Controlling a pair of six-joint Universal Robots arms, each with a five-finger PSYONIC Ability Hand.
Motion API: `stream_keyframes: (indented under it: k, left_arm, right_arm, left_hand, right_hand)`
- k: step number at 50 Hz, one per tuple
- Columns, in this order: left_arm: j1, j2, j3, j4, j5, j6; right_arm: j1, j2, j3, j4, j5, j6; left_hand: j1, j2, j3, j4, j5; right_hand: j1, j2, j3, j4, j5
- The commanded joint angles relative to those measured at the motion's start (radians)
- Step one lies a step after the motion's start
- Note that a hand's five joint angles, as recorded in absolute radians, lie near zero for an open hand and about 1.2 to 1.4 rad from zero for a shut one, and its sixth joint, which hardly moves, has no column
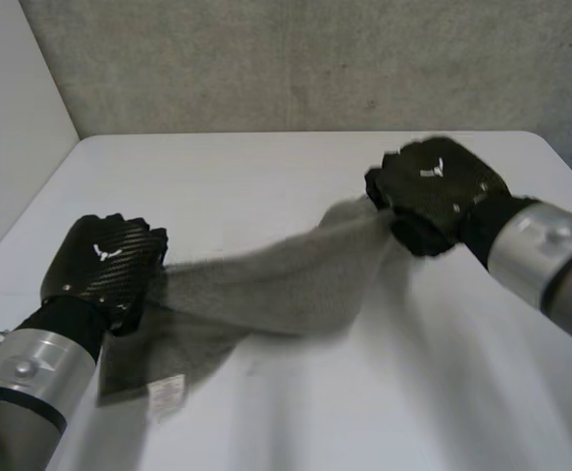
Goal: Fold the towel.
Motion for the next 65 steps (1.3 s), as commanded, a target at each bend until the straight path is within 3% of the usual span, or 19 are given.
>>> stream_keyframes:
  k: [1, 13, 17, 19, 24, 26, 27, 28, 29, 31, 32, 36, 47, 52, 57, 65]
  left_arm:
    - [-0.026, -0.08, 0.039, 0.016, 0.002, -0.011]
    - [-0.025, -0.352, 0.181, 0.015, 0.006, -0.006]
    - [-0.021, -0.44, 0.274, 0.02, 0.006, -0.003]
    - [-0.018, -0.52, 0.428, 0.036, 0.003, 0.003]
    - [-0.009, -0.563, 0.733, 0.081, -0.003, 0.014]
    - [-0.006, -0.563, 0.839, 0.108, -0.004, 0.008]
    - [-0.003, -0.563, 0.931, 0.143, -0.007, 0.001]
    - [-0.003, -0.563, 0.932, 0.144, -0.007, 0.001]
    - [0.0, -0.555, 1.002, 0.185, -0.013, 0.001]
    - [0.002, -0.548, 1.044, 0.222, -0.02, 0.001]
    - [0.009, -0.532, 1.054, 0.251, -0.027, 0.004]
    - [0.025, -0.499, 1.027, 0.273, -0.033, 0.001]
    - [0.083, -0.434, 0.504, 0.286, -0.018, 0.011]
    - [0.075, -0.465, 0.254, 0.349, -0.017, 0.017]
    - [0.074, -0.498, 0.15, 0.352, -0.018, 0.056]
    - [0.071, -0.436, 0.05, 0.339, -0.02, 0.142]
  right_arm:
    - [0.017, -0.034, 0.106, 0.098, -0.001, -0.012]
    - [0.017, 0.167, 0.046, 0.214, 0.061, -0.168]
    - [0.021, 0.302, -0.108, 0.164, 0.111, -0.19]
    - [0.021, 0.351, -0.19, 0.124, 0.125, -0.19]
    - [0.021, 0.43, -0.463, -0.109, 0.215, -0.188]
    - [0.022, 0.419, -0.573, -0.361, 0.295, -0.183]
    - [0.022, 0.419, -0.573, -0.362, 0.295, -0.183]
    - [0.022, 0.398, -0.586, -0.49, 0.315, -0.18]
    - [0.022, 0.397, -0.586, -0.491, 0.315, -0.18]
    - [0.024, 0.321, -0.552, -0.668, 0.32, -0.148]
    - [0.024, 0.321, -0.552, -0.669, 0.32, -0.148]
    - [0.022, 0.253, -0.433, -0.682, 0.295, -0.099]
    - [0.027, 0.192, -0.098, -0.49, 0.231, -0.117]
    - [0.05, 0.288, 0.07, -0.404, 0.237, -0.11]
    - [0.083, 0.391, 0.141, -0.329, 0.238, -0.113]
    - [0.093, 0.387, 0.163, -0.191, 0.235, -0.072]
  left_hand:
    - [0.196, 0.179, 0.18, 0.178, 0.181]
    - [0.196, 0.179, 0.18, 0.178, 0.181]
    - [0.196, 0.179, 0.18, 0.178, 0.181]
    - [0.196, 0.179, 0.18, 0.178, 0.181]
    - [0.196, 0.179, 0.18, 0.178, 0.181]
    - [0.196, 0.179, 0.18, 0.178, 0.181]
    - [0.196, 0.179, 0.18, 0.178, 0.181]
    - [0.196, 0.179, 0.18, 0.178, 0.181]
    - [0.196, 0.179, 0.18, 0.178, 0.181]
    - [0.196, 0.179, 0.18, 0.178, 0.181]
    - [0.196, 0.179, 0.18, 0.178, 0.181]
    - [0.196, 0.179, 0.18, 0.178, 0.181]
    - [0.196, 0.179, 0.18, 0.178, 0.181]
    - [0.196, 0.179, 0.18, 0.178, 0.181]
    - [0.196, 0.179, 0.18, 0.178, 0.181]
    - [0.196, 0.179, 0.18, 0.178, 0.181]
  right_hand:
    - [0.433, 0.224, 0.211, 0.207, 0.244]
    - [0.433, 0.224, 0.211, 0.207, 0.244]
    - [0.433, 0.224, 0.211, 0.207, 0.244]
    - [0.433, 0.224, 0.211, 0.207, 0.244]
    - [0.433, 0.224, 0.211, 0.207, 0.244]
    - [0.433, 0.224, 0.211, 0.207, 0.244]
    - [0.433, 0.224, 0.211, 0.207, 0.244]
    - [0.433, 0.224, 0.211, 0.207, 0.244]
    - [0.433, 0.224, 0.211, 0.207, 0.244]
    - [0.433, 0.224, 0.211, 0.207, 0.244]
    - [0.433, 0.224, 0.211, 0.207, 0.244]
    - [0.433, 0.224, 0.211, 0.207, 0.244]
    - [0.433, 0.224, 0.211, 0.207, 0.244]
    - [0.433, 0.224, 0.211, 0.207, 0.244]
    - [0.433, 0.224, 0.211, 0.207, 0.244]
    - [0.433, 0.224, 0.211, 0.207, 0.244]
